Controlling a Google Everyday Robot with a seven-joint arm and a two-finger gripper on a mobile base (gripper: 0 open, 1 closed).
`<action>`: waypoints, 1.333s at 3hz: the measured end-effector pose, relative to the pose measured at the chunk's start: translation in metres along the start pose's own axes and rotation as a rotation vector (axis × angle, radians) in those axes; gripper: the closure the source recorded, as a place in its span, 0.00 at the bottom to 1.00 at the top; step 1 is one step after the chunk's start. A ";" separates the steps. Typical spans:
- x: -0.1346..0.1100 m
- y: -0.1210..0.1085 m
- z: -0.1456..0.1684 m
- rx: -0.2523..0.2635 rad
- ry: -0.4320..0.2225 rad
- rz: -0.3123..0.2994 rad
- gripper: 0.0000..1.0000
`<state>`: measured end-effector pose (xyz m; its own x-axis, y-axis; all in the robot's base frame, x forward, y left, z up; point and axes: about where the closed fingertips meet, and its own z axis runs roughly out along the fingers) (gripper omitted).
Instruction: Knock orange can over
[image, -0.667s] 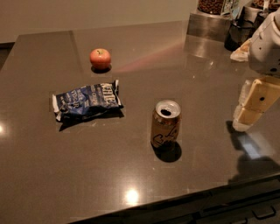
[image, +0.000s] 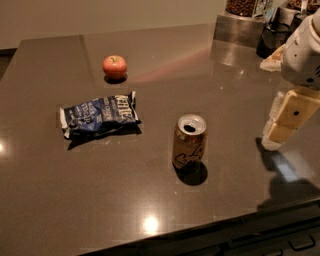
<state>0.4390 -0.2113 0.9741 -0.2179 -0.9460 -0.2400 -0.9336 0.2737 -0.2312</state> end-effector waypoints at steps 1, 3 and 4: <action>-0.009 0.005 0.009 -0.039 -0.088 0.015 0.00; -0.044 0.031 0.040 -0.183 -0.386 0.034 0.00; -0.057 0.044 0.062 -0.197 -0.476 0.029 0.00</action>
Offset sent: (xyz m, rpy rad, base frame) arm -0.0098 0.0601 -0.0319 0.5140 0.1138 0.1110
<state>0.4285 -0.1346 0.9187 -0.1340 -0.7420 -0.6569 -0.9748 0.2180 -0.0473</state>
